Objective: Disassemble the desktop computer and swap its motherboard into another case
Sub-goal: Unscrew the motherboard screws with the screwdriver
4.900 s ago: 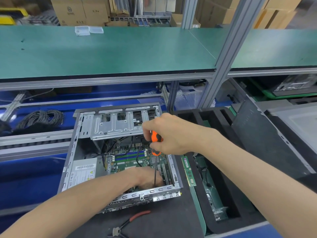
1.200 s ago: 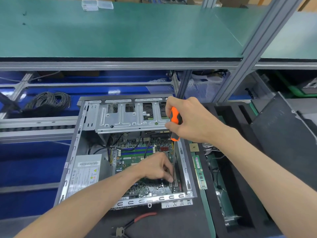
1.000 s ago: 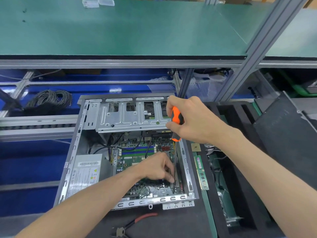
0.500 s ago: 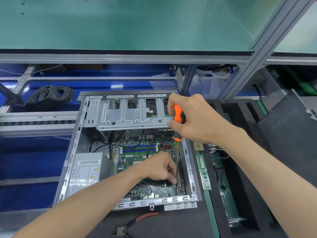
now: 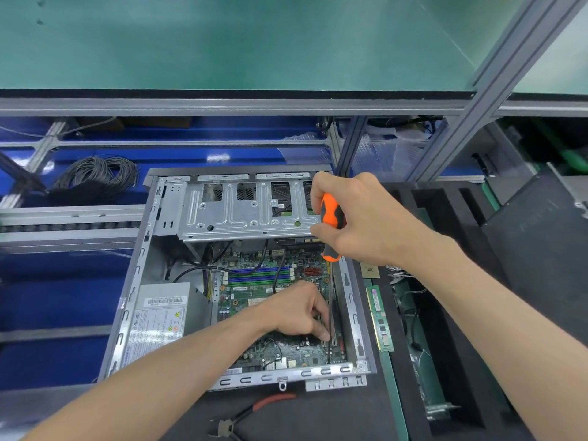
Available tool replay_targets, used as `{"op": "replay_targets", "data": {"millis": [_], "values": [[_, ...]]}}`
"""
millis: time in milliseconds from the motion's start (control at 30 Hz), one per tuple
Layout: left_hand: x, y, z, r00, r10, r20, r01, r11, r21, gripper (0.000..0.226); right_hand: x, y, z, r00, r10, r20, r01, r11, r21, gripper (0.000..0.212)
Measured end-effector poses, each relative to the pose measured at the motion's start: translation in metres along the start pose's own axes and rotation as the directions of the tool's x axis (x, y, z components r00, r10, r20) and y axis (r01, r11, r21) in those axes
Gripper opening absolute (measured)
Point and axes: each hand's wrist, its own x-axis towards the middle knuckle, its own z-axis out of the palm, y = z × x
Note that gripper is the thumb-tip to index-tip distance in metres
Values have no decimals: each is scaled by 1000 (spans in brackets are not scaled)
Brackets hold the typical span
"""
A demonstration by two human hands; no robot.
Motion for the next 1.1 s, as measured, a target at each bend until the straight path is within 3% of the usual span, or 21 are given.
{"op": "replay_targets", "data": {"millis": [500, 567, 700, 833, 1100], "values": [[1, -2, 3, 1000, -1, 17, 0, 1000, 16, 14, -4, -3, -3, 1000, -19, 2, 19, 1000, -15, 23], [1, -2, 3, 1000, 18, 21, -19, 999, 41, 19, -5, -5, -5, 999, -50, 15, 51, 995, -87, 25], [0, -4, 6, 999, 24, 36, -27, 996, 83, 11, -7, -15, -7, 997, -74, 21, 77, 949, -306, 49], [-3, -1, 7, 997, 63, 44, -67, 994, 89, 15, -18, -25, -10, 992, -123, 22, 124, 944, -304, 47], [-11, 15, 9, 987, 146, 73, -156, 973, 167, 6, -45, -36, -13, 999, -22, -29, 12, 953, -302, 45]]}}
